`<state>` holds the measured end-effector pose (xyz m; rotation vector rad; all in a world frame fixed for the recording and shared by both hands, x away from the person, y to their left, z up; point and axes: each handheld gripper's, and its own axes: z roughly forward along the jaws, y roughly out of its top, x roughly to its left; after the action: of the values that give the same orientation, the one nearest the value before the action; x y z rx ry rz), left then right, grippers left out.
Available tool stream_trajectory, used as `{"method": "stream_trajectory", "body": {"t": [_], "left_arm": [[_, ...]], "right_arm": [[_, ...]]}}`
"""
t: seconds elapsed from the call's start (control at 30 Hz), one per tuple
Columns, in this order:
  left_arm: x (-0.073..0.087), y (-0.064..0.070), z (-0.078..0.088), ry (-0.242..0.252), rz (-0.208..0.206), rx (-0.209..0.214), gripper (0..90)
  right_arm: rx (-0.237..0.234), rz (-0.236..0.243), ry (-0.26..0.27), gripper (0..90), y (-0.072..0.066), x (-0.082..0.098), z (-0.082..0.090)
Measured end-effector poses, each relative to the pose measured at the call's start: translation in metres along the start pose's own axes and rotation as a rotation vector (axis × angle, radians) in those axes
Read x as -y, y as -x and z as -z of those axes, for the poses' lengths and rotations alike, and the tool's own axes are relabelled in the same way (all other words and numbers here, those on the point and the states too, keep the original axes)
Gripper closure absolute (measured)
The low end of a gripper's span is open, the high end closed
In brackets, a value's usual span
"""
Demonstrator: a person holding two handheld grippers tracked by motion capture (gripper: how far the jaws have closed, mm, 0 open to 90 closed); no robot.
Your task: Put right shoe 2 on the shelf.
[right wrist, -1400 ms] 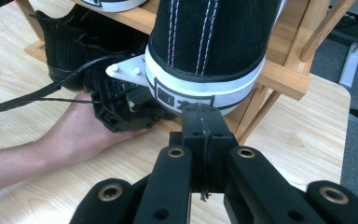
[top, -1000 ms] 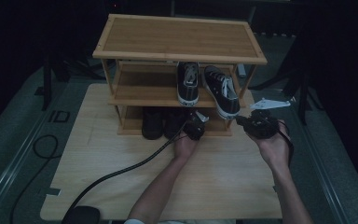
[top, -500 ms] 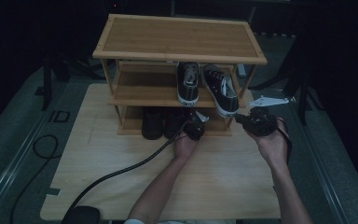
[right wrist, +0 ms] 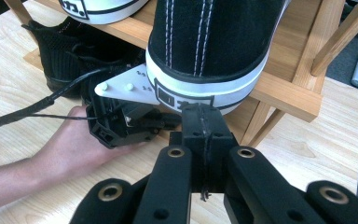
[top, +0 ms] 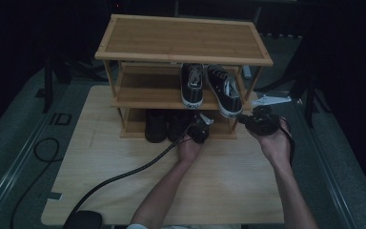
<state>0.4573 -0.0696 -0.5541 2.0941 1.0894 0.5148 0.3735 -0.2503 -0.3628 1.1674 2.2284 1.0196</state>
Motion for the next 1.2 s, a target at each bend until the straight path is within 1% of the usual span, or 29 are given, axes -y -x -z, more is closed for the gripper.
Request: {"method": "stream_trajectory", "body": {"t": [0.33, 0.37, 0.43, 0.5, 0.57, 0.6, 0.63, 0.73, 0.77, 1.0, 1.03, 1.1, 1.13, 1.2], "left_arm": [[0.000, 0.000, 0.000, -0.003, -0.003, 0.000, 90.0], [0.000, 0.000, 0.000, 0.000, 0.002, 0.008, 90.0], [0.000, 0.001, -0.001, 0.004, 0.010, 0.008, 90.0], [0.000, 0.001, -0.001, 0.004, 0.009, 0.009, 90.0], [0.000, 0.000, 0.000, 0.001, -0.004, 0.002, 90.0], [0.000, 0.000, 0.000, 0.001, -0.004, 0.002, 90.0], [0.000, 0.000, 0.000, -0.004, -0.005, -0.008, 90.0], [0.000, 0.000, 0.000, -0.004, -0.006, -0.006, 90.0], [0.000, 0.000, 0.000, 0.003, 0.002, -0.002, 90.0], [0.000, 0.000, 0.000, -0.001, 0.005, 0.001, 90.0], [0.000, 0.002, -0.002, 0.023, 0.035, 0.015, 90.0], [0.000, 0.000, 0.000, -0.001, 0.005, 0.002, 90.0], [0.000, 0.000, 0.000, -0.005, 0.000, -0.005, 90.0], [0.000, 0.000, 0.000, -0.004, 0.000, -0.002, 90.0]], "right_arm": [[-0.006, 0.002, -0.002, 90.0, 0.001, -0.006, -0.004], [-0.010, 0.004, -0.004, 90.0, 0.001, -0.007, -0.005], [-0.015, 0.007, -0.007, 90.0, 0.000, -0.008, -0.006], [-0.016, 0.011, -0.008, 90.0, -0.001, -0.009, -0.008], [-0.020, 0.012, -0.008, 90.0, -0.001, -0.011, -0.009], [-0.021, 0.014, -0.008, 90.0, -0.002, -0.012, -0.010], [-0.021, 0.017, -0.010, 90.0, -0.003, -0.013, -0.010], [-0.026, 0.022, -0.011, 90.0, -0.004, -0.015, -0.012], [-0.028, 0.026, -0.013, 90.0, -0.006, -0.017, -0.013], [-0.045, 0.042, -0.014, 90.0, -0.014, -0.022, -0.018], [-0.046, 0.044, -0.013, 90.0, -0.015, -0.023, -0.019], [-0.049, 0.048, -0.012, 90.0, -0.017, -0.025, -0.020], [-0.052, 0.049, -0.013, 90.0, -0.018, -0.026, -0.021], [-0.054, 0.051, -0.014, 90.0, -0.019, -0.027, -0.022]]}}
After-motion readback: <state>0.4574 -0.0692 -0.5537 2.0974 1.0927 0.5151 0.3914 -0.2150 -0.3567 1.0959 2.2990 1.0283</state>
